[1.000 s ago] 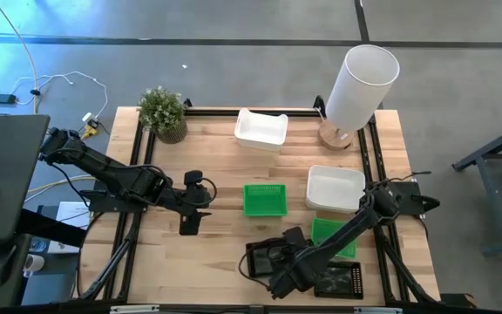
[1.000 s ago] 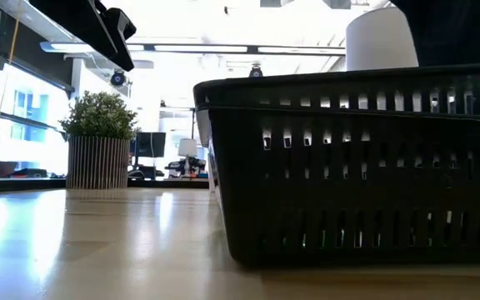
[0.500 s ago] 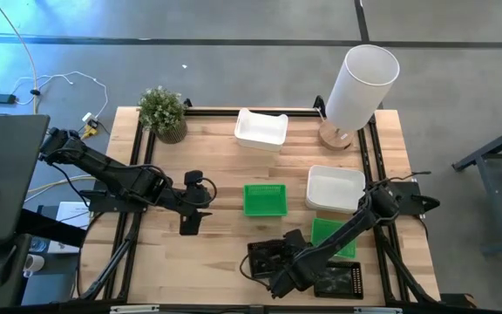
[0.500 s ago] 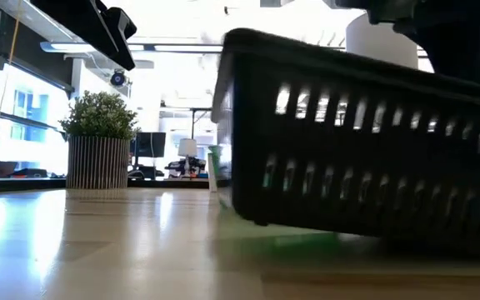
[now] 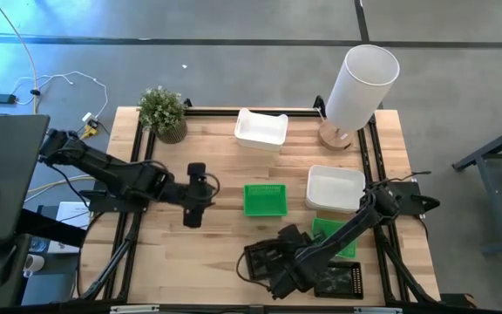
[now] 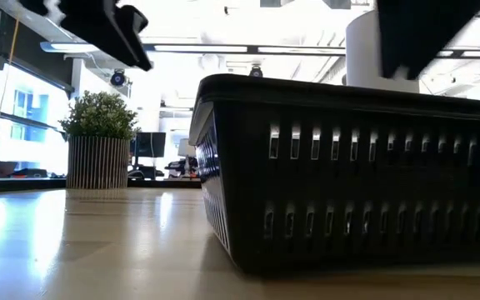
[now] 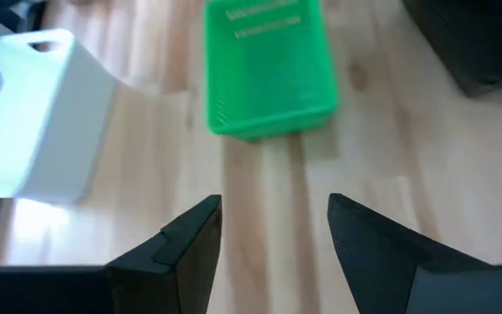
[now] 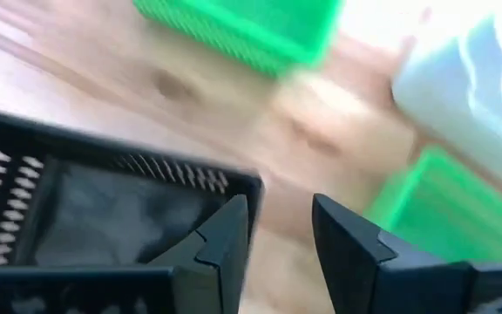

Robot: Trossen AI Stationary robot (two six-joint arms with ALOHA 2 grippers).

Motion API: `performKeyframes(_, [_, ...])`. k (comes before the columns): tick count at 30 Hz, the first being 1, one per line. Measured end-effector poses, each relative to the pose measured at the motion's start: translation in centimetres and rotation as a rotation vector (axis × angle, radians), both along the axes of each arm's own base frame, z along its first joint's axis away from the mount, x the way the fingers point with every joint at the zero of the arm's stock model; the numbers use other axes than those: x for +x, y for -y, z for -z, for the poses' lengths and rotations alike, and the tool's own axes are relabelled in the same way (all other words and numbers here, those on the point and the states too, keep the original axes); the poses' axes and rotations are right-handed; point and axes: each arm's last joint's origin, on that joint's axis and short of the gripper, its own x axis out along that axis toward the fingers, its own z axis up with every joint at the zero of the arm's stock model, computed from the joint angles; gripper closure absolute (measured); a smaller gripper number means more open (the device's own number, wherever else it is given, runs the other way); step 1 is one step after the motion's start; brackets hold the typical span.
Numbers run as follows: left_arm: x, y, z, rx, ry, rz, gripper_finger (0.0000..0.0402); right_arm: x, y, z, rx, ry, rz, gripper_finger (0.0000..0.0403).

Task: Stack baskets by color
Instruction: Stack the top white bin on the white bins

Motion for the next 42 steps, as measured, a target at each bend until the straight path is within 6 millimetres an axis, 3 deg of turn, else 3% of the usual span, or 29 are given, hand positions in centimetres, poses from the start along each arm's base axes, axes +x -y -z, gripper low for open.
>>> performKeyframes(5, [0.9,-2.7,-0.5,0.045,0.037,0.012,0.0206,1.2,1.5,-0.4,-0.130,0.029,-0.096,0.0286])
performKeyframes(18, [1.2,-9.8,-1.3,0.079,0.113,0.040,0.0206,3.6,5.8,-0.4,-0.188,-0.172,-0.295,0.0286])
performKeyframes(29, [0.7,-13.6,-1.6,0.079,0.183,0.049,0.0206,4.8,8.7,-0.4,-0.177,-0.251,-0.326,0.0286])
performKeyframes(36, [1.1,-14.8,-0.5,0.064,0.139,0.010,0.0206,4.9,8.7,-0.5,-0.144,-0.229,-0.287,0.0286])
performKeyframes(42, [2.0,-15.1,0.5,0.032,0.142,0.044,0.0206,4.8,6.3,-1.3,-0.090,-0.101,-0.280,0.0286])
